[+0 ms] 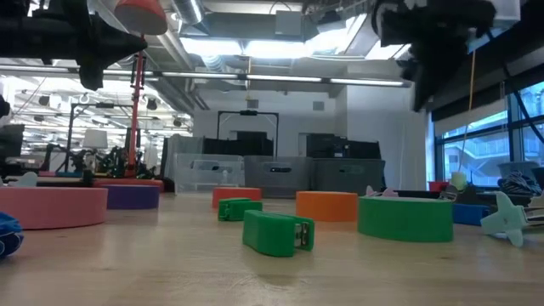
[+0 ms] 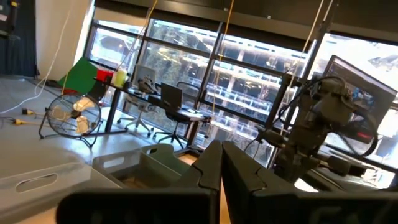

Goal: Pick and place Stapler, Stapler remover, tape
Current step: Put the black staple remover into the blue bin

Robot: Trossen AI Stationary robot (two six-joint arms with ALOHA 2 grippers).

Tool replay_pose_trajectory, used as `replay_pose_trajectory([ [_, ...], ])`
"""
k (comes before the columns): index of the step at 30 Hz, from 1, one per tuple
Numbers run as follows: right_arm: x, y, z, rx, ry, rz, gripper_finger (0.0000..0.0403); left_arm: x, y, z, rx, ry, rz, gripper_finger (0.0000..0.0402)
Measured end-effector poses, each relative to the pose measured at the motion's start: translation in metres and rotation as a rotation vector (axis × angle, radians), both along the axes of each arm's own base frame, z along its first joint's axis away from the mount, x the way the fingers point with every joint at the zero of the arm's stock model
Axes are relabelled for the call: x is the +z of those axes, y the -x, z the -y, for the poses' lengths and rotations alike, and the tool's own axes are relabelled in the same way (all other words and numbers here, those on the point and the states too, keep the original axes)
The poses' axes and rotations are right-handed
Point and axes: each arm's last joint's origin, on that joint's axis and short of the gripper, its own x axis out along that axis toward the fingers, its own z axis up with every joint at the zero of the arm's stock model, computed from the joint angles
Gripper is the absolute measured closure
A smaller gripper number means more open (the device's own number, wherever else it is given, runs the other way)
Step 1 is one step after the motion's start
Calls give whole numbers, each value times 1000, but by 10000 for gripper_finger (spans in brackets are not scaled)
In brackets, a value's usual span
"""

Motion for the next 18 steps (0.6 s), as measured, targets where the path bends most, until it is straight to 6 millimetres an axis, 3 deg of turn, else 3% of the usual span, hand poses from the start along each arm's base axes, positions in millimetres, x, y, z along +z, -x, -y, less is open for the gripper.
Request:
replay_pose_trajectory([
  [7, 5, 17, -17, -5, -36, -2, 352, -1, 0, -1, 33, 5, -10, 399],
  [12, -21, 32, -27, -29, -30, 8, 352, -1, 0, -1, 39, 6, -10, 401],
  [18, -50, 33, -29, -27, -61, 84, 352, -1, 0, -1, 20, 22, 2, 396],
])
